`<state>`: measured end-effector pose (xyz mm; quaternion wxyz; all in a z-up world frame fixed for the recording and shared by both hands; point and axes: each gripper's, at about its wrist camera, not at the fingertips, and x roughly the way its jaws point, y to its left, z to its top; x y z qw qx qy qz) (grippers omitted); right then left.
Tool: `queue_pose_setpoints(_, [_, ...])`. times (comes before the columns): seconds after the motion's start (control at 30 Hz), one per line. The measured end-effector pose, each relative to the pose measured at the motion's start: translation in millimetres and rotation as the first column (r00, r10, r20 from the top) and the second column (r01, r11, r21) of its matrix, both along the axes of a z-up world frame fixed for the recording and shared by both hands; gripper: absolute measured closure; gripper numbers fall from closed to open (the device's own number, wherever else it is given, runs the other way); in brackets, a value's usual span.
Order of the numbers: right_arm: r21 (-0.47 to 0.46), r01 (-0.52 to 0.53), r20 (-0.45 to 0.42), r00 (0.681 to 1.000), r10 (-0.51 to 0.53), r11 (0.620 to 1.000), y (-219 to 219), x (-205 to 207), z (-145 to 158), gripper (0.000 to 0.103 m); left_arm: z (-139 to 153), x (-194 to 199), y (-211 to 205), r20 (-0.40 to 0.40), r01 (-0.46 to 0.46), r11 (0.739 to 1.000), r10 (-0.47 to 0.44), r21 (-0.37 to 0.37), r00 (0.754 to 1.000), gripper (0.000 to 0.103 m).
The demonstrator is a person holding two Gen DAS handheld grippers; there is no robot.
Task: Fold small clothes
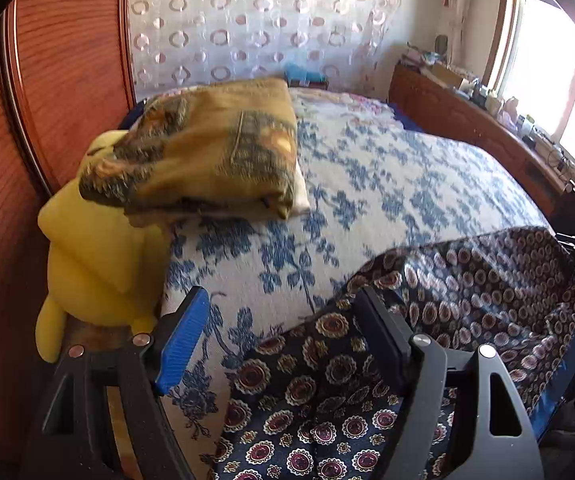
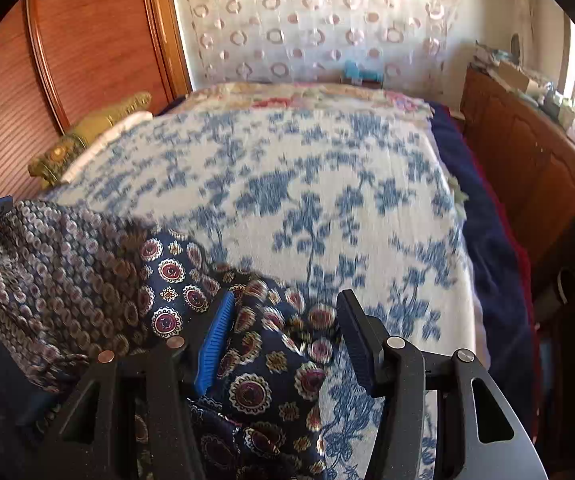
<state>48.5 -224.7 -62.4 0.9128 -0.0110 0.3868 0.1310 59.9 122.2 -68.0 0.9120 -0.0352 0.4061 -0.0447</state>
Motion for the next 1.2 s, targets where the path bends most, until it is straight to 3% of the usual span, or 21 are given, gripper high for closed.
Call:
queue_pose_setpoints(0.23, [0.009, 0.016, -0.033, 0.999, -0.016, 1.0, -5.1, 6.2, -12.2, 0.04, -23.8, -5.3, -3.0, -0.08, 0.001, 1.0, 0.0, 0.007, 0.997, 0.027])
queue_pose_setpoints(0.47, [-0.002, -0.005, -0.036, 0.999, 0.005, 1.0, 4.2, 6.7, -16.8, 0.038, -31.4, -13.1, -5.1, -0.082, 0.011, 1.0, -0.011, 0.004, 0.997, 0.03])
queue_pose_setpoints(0.57, [-0.03, -0.025, -0.035, 0.999, 0.024, 0.999, 10.5, 4.0, -18.5, 0.038, -30.6, -18.5, -8.2, -0.066, 0.035, 0.999, -0.035, -0.007, 0.997, 0.044])
queue_pose_setpoints(0.6, [-0.036, -0.032, -0.04, 0.999, 0.03, 0.999, 11.7, 3.7, -18.9, 0.038, -30.1, -19.8, -10.0, -0.064, 0.045, 0.999, -0.046, -0.01, 0.997, 0.054])
queue_pose_setpoints(0.67, [-0.04, -0.045, -0.035, 0.998, 0.043, 0.998, 13.0, 1.6, -18.0, 0.052, -28.8, -23.0, -14.2, -0.066, 0.073, 0.997, -0.075, -0.028, 0.995, 0.069])
queue_pose_setpoints(0.73, [-0.017, -0.08, -0.048, 0.996, 0.079, 0.997, 14.6, 0.2, -16.9, 0.079, -27.8, -25.0, -20.0, -0.061, 0.094, 0.995, -0.095, -0.032, 0.994, 0.085])
queue_pose_setpoints(0.8, [-0.01, -0.112, -0.053, 0.992, 0.111, 0.994, 19.4, -3.0, -17.6, 0.091, -24.2, -27.6, -23.6, -0.047, 0.101, 0.995, -0.102, -0.02, 0.994, 0.092])
queue_pose_setpoints(1.0, [0.002, -0.111, 0.055, 0.992, 0.111, 0.994, 17.2, -25.7, 9.5, 0.096, 14.5, -48.3, -28.9, 0.065, 0.11, 0.992, -0.106, -0.068, 0.992, 0.096])
queue_pose_setpoints(1.2, [0.009, -0.072, 0.277, 0.959, 0.067, 0.997, 1.1, -60.4, 93.6, 0.097, 91.8, -68.7, -32.6, 0.228, 0.146, 0.987, -0.128, -0.063, 0.965, 0.096])
